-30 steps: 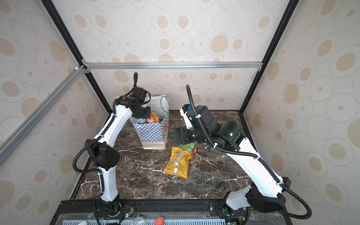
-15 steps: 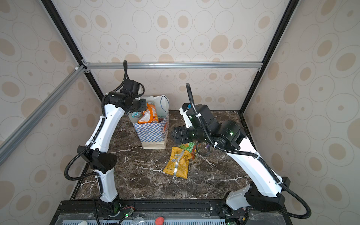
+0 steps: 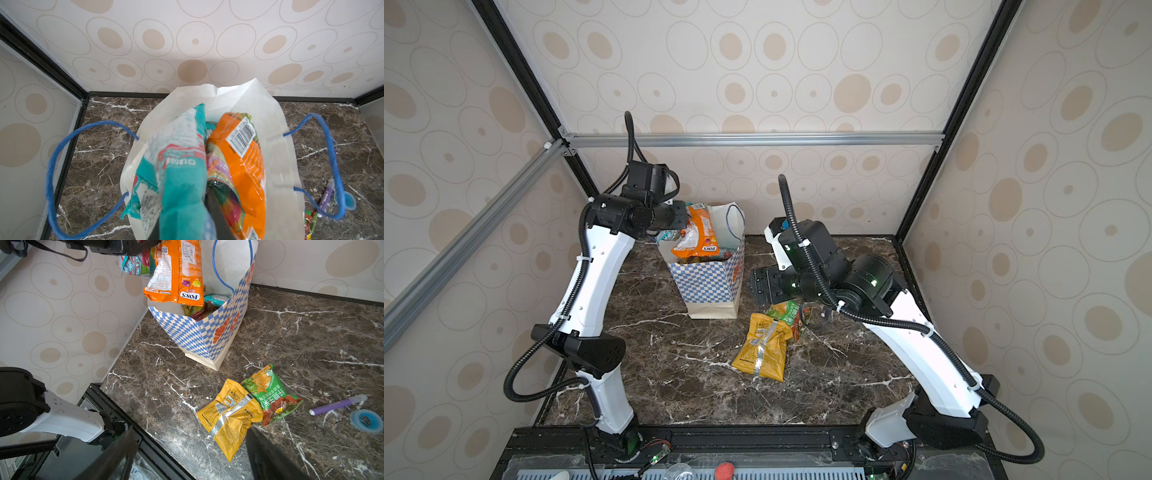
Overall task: Take the snacks out of the paper bag
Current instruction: Pick up the snack from the paper bag.
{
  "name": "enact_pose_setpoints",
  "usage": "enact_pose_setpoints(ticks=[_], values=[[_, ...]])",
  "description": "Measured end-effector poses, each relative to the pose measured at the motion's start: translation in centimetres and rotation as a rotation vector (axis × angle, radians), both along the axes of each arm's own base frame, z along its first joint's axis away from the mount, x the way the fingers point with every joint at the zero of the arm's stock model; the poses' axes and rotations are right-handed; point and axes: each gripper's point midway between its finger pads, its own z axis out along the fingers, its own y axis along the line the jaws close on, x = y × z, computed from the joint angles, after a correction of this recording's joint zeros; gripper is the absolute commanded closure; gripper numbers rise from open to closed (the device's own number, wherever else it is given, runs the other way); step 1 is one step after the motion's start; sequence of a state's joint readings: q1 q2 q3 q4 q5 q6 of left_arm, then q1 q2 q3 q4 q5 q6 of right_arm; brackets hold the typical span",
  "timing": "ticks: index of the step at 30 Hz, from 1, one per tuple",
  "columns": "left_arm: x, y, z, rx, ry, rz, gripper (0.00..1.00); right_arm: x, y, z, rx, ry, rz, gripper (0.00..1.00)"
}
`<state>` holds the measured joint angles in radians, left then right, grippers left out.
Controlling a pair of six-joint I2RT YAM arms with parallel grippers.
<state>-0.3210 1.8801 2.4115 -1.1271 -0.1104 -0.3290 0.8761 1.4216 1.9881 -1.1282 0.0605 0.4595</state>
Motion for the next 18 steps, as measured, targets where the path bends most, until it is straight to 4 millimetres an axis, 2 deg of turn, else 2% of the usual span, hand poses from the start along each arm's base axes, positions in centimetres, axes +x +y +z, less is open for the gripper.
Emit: enact_pose_setpoints(ticks=[2,6,14,18], values=[[-0.2,-0.1,0.9,-0.02,-0.026,-0.006,1.0,0.1,-0.1,0.4,0.009,-0.008,-0.006,0.14],[-1.6,-0.3,4.1,-0.08,-0.104,-0.025,1.0,0.4,-0.2,1.1,0.024,-0.032,-0.024,0.15],[-7.3,0.1,11.8,-0.229,-0.271,-0.075,1.0,0.8,-1.0,2.5,0.056,-0.091,-0.07,0.15],[-10.3,0.6,13.5,-0.276,-0.304,-0.091,1.0,0.9,-1.5,2.7,0.062,-0.11,-0.086,0.15]])
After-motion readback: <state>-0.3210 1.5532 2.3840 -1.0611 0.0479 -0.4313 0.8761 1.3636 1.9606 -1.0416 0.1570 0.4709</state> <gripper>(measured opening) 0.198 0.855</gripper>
